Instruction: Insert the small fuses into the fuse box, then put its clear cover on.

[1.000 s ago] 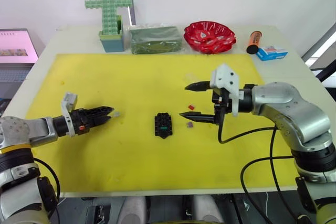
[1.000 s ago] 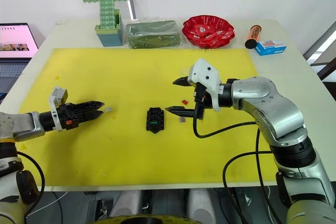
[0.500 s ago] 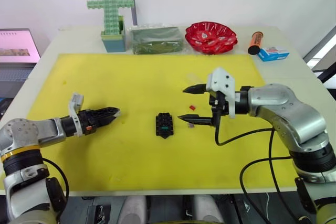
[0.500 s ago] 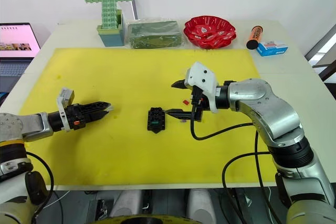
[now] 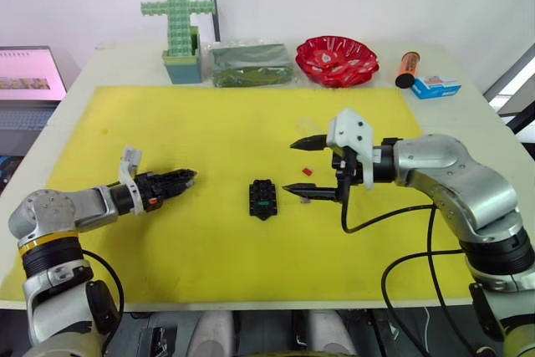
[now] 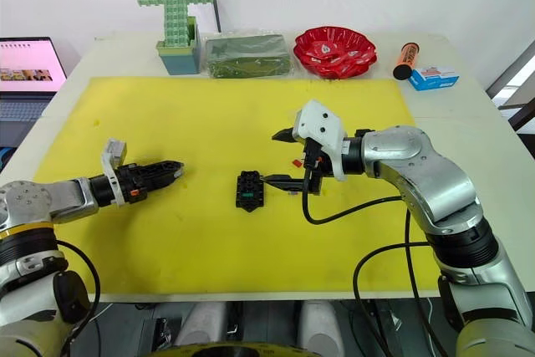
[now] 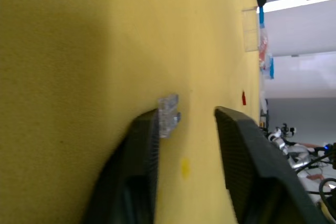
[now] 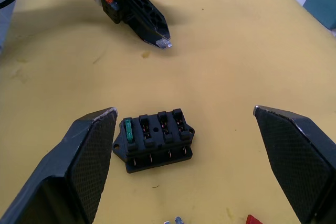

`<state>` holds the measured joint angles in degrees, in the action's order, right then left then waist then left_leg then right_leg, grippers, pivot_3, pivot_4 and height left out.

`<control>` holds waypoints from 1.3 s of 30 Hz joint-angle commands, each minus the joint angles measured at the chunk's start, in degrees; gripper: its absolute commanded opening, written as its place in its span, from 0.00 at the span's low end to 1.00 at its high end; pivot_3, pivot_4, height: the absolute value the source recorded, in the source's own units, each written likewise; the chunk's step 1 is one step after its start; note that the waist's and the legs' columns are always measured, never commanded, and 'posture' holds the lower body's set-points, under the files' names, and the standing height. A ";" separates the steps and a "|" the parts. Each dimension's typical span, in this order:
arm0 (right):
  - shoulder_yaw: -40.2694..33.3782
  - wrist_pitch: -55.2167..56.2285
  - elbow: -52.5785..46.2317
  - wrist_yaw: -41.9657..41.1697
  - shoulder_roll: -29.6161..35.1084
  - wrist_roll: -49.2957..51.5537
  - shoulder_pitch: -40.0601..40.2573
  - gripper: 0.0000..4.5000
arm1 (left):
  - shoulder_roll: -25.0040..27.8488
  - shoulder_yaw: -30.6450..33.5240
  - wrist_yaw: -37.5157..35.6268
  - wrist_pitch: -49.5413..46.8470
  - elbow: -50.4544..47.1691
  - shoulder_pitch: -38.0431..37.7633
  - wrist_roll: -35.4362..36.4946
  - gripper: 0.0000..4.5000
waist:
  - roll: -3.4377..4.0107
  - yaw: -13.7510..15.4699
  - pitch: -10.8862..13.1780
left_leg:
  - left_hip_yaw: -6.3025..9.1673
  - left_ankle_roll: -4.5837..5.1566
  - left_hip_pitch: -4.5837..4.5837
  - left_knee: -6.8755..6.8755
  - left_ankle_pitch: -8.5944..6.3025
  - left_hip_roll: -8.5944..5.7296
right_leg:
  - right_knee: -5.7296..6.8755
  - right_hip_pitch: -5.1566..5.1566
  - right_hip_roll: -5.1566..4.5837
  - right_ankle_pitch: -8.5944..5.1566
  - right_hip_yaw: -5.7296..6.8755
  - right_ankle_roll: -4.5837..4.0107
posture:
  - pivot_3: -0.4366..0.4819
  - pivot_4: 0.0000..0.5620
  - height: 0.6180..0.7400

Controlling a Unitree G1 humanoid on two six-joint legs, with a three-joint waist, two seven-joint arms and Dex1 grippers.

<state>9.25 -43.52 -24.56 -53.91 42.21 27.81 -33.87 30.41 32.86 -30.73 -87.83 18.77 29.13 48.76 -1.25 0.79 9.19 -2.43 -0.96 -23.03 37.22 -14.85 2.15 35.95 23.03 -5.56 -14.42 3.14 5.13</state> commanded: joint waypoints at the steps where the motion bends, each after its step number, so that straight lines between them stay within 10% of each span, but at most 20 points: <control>1: -0.37 0.34 -2.02 0.00 0.02 0.09 -1.41 1.00 | -0.24 -0.39 1.03 0.34 -0.88 -0.99 -0.76 0.14 | 0.00 -0.10 0.00 | 0.00 0.00 0.00 -0.01 0.00 0.00 | 0.00 0.01 0.00 0.00 0.00 0.00 | 0.48 0.27 1.00; 3: -0.20 0.44 -1.88 0.06 -0.06 -0.01 -1.54 1.00 | -0.01 -0.71 1.14 0.55 -1.16 -1.29 -1.00 0.00 | 0.00 -0.15 0.00 | -0.01 0.00 0.02 -0.04 0.00 0.01 | 0.00 0.02 0.00 0.00 -0.01 0.00 | 0.48 0.27 1.00; 17: 0.37 0.85 -1.35 -0.23 0.29 -0.47 -1.99 1.00 | 9.99 -12.35 -15.36 1.65 -5.61 2.02 3.01 0.00 | -0.03 -0.17 0.02 | -0.04 -0.01 -0.08 -0.09 0.00 0.02 | -0.01 0.17 0.02 -0.01 -0.01 -0.01 | 0.48 0.27 1.00; 29: 1.88 2.07 -1.03 -1.08 0.23 -2.48 -2.30 1.00 | 29.97 -52.95 -58.89 29.14 -13.99 7.66 -13.74 0.00 | 0.03 0.05 0.05 | -0.13 -0.01 -0.29 -0.11 0.00 0.03 | -0.16 0.37 0.02 -0.13 -0.03 -0.25 | 0.48 0.27 1.00; 39: 2.64 2.05 -1.49 -1.61 0.23 -3.22 -2.65 1.00 | 28.70 -77.91 -61.77 58.57 -1.66 22.98 -24.68 0.00 | 0.02 -0.06 0.06 | -0.15 0.03 -0.38 -0.06 -0.01 0.02 | -0.26 0.38 0.04 -0.04 -0.05 -0.08 | 0.48 0.27 1.00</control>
<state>12.66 -42.14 -24.50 -55.41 42.17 24.73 -35.33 59.12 -43.14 -91.97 -32.83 16.00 50.27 25.01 -1.23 0.74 9.24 -2.58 -0.93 -23.41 37.16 -14.86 2.17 35.71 23.42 -5.51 -14.44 3.09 5.09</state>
